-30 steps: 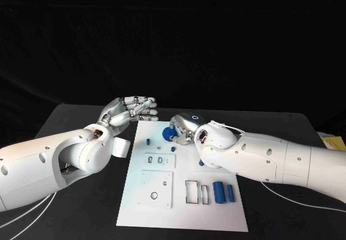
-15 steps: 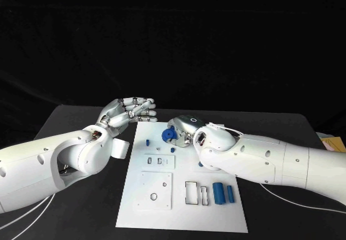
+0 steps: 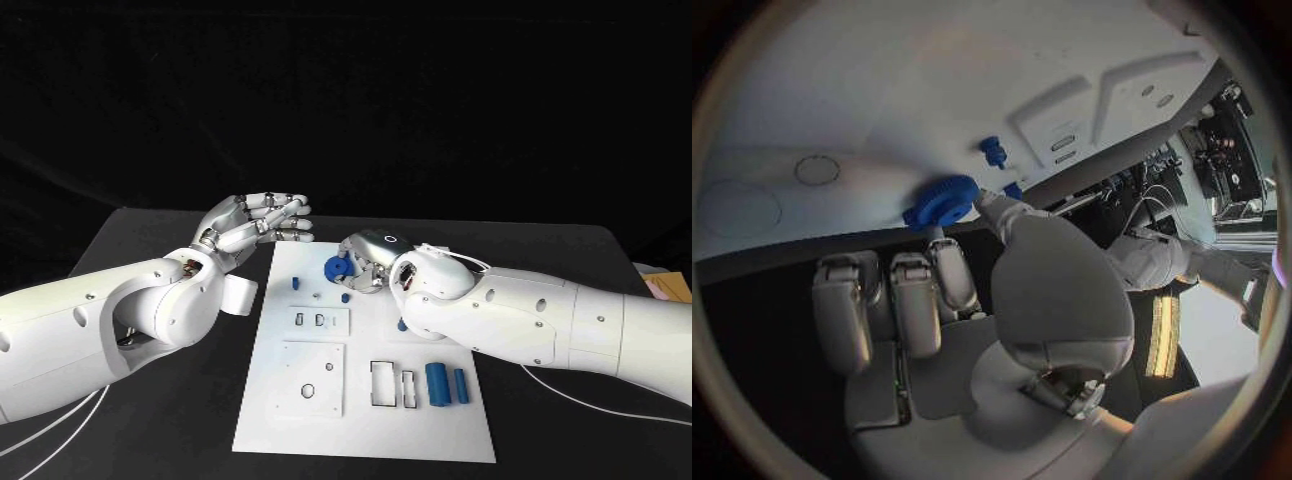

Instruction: Assemble the parts on the task board

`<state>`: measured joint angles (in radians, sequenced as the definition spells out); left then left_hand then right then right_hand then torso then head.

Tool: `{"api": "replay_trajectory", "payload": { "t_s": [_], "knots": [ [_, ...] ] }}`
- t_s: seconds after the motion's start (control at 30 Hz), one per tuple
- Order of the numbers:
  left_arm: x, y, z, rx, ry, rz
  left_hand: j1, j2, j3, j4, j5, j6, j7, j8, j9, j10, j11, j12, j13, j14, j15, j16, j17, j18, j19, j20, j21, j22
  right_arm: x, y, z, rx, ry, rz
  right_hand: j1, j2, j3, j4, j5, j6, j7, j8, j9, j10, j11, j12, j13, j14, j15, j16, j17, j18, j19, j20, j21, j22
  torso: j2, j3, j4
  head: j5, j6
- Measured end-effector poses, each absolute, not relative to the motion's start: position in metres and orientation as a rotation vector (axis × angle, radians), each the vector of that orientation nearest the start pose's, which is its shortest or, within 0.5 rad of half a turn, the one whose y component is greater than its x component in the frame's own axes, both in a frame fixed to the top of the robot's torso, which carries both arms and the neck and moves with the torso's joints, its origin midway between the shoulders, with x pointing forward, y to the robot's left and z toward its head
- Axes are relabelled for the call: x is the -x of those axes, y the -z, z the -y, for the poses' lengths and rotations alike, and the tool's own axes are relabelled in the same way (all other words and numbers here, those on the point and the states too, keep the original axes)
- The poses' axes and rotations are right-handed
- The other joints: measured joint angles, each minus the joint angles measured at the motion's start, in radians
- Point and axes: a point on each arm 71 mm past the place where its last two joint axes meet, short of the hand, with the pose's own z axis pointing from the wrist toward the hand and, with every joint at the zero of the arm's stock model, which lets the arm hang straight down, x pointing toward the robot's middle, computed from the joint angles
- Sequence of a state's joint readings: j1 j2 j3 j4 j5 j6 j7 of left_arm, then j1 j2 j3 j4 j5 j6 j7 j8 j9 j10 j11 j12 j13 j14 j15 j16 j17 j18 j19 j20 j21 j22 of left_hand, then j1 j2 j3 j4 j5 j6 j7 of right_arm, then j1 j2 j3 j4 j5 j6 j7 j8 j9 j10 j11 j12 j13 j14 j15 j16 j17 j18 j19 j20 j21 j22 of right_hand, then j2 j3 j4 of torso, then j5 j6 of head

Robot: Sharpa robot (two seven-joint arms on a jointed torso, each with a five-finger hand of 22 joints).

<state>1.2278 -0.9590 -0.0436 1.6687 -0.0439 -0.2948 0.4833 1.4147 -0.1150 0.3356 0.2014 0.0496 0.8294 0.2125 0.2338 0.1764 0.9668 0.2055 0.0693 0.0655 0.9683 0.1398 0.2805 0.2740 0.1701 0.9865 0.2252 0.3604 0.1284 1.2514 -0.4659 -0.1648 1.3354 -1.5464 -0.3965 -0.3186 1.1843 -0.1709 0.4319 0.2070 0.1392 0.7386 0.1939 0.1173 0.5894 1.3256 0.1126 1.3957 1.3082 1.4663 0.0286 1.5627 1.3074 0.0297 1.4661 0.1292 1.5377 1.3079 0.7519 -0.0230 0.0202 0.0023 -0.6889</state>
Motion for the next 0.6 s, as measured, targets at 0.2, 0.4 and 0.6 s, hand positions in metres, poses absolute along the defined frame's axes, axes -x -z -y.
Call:
{"api": "replay_trajectory", "payload": {
  "t_s": [0.2, 0.4, 0.6],
  "knots": [
    [-0.4640, 0.1481, -0.2223, 0.985, 1.642, -1.347, 0.000, 0.000, 0.000, 0.000, 0.000, 0.000, 0.000, 0.000, 0.000, 0.000, 0.000, 0.000, 0.000, 0.000, 0.000, 0.000, 0.001, 0.000, 0.000, 0.000, 0.000, 0.000, -0.5002, 0.2029, 0.0685, 0.246, -0.580, -1.637, -0.005, 0.005, -0.004, 0.015, 0.004, 0.000, 0.000, 0.000, -0.005, 0.006, -0.002, 0.004, 0.000, 0.000, 0.000, 0.000, 0.000, -0.004, 0.000, 0.000, 0.006, 0.000, 0.000, 0.0002, -0.0002, 0.000, -0.003],
    [-0.4639, 0.1481, -0.2222, 0.986, 1.642, -1.348, 0.000, 0.000, 0.000, 0.000, 0.000, 0.000, 0.000, 0.000, 0.000, -0.002, -0.002, 0.000, 0.000, 0.000, 0.000, 0.000, 0.001, 0.000, 0.000, 0.000, 0.000, 0.000, -0.5002, 0.2025, 0.0679, 0.247, -0.582, -1.647, -0.017, 0.006, -0.008, 0.025, 0.004, 0.000, 0.000, -0.008, -0.012, 0.008, 0.000, 0.008, 0.000, 0.000, 0.000, 0.004, 0.000, -0.011, 0.000, 0.000, 0.012, 0.000, 0.000, 0.0002, -0.0006, 0.001, -0.006],
    [-0.4641, 0.1482, -0.2225, 0.986, 1.641, -1.348, 0.000, 0.000, 0.000, 0.000, 0.000, -0.004, -0.004, 0.000, 0.000, -0.004, -0.004, 0.000, 0.000, 0.000, 0.000, 0.000, 0.001, 0.000, 0.000, 0.000, 0.000, 0.000, -0.5005, 0.2021, 0.0678, 0.249, -0.588, -1.656, -0.021, 0.010, -0.007, 0.035, 0.008, 0.016, -0.002, -0.012, -0.014, 0.018, -0.004, 0.010, 0.000, 0.000, 0.000, 0.004, 0.000, -0.010, 0.000, 0.000, 0.012, 0.000, 0.000, 0.0001, 0.0006, -0.001, -0.009]
  ]
}}
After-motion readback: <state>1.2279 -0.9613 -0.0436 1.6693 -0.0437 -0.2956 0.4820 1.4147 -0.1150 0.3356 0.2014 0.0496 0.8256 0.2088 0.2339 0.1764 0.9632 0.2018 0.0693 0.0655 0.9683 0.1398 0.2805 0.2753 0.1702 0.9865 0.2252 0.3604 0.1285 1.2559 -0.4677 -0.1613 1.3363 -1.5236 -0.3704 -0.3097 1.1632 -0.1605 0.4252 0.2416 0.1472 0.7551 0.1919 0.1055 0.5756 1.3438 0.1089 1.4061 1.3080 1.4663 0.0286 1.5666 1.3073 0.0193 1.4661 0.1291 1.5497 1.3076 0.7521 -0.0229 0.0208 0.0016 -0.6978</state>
